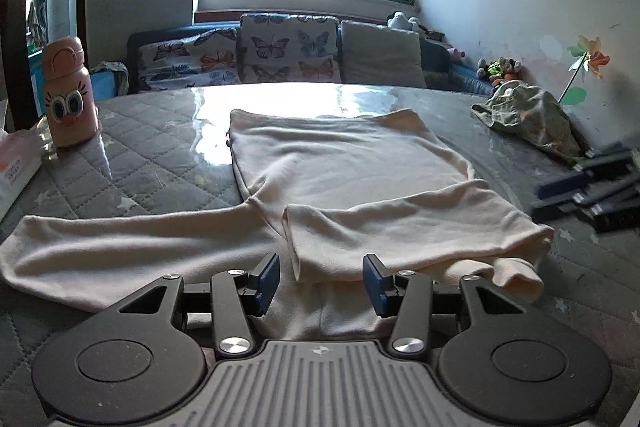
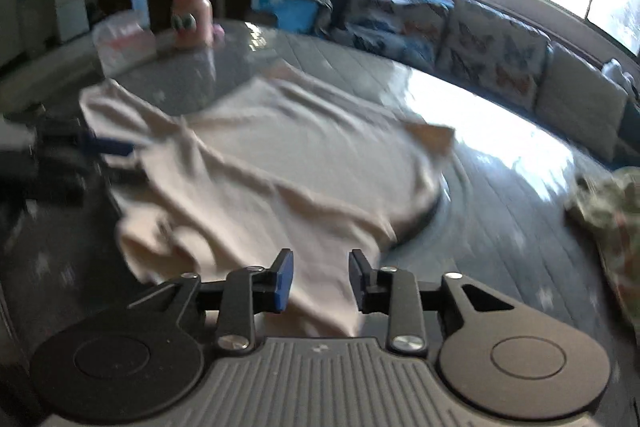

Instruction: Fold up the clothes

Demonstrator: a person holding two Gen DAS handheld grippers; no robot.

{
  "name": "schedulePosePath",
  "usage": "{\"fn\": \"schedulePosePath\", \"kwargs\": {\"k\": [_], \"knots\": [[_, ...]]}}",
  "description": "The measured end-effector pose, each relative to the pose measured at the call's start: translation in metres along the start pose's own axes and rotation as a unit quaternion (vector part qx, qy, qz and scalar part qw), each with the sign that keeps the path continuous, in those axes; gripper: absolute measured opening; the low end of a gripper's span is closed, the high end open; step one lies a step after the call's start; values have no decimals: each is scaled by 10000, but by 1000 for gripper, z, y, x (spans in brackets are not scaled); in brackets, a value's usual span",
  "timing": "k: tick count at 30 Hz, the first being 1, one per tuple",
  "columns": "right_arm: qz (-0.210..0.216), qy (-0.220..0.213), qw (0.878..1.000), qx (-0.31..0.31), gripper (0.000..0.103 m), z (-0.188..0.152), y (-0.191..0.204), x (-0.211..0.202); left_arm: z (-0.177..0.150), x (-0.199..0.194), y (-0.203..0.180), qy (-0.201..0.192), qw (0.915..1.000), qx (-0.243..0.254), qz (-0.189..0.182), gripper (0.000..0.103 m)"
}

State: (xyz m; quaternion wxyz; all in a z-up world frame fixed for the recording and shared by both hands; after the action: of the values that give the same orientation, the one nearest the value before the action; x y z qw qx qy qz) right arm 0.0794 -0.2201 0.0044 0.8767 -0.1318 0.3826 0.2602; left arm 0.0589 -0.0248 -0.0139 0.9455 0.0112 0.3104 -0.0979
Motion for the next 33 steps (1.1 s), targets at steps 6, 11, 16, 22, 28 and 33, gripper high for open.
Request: {"fn": "schedulePosePath", "kwargs": {"k": [6,11,16,22,28,33], "knots": [[13,-12,10000,33,37,-18,-4,1,2,7,-2,107,9999,-21,125,22],[55,-65,9999,60,43,-28,-4,3,15,1,-6,-22,9998,-5,198,12],[12,-177,9996,200,43,-28,-6,4,36,-7,-19,-278,9996,54,86,10],[-39,-315,9989,347,43,-28,-8,5,62,-12,-32,-522,9985,132,-43,10],[-183,-452,9973,544,41,-28,-14,2,80,-18,-38,-705,9972,221,-131,10],[-452,-420,9954,730,41,-34,-24,-5,68,-22,-35,-579,9974,367,-243,10]]}}
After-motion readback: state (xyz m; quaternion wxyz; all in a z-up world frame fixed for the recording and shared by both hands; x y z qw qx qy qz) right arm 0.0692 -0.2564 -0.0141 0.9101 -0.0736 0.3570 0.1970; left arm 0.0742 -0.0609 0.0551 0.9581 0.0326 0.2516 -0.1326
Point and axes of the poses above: each gripper's, at about its wrist camera, not at the fingertips, and x roughly the way its jaws point, y to its left, z to its top, the point moved 6 cm from there along x, roughly the way its jaws point, and after that the axes turned 5 degrees about z, right-handed, at the moved point
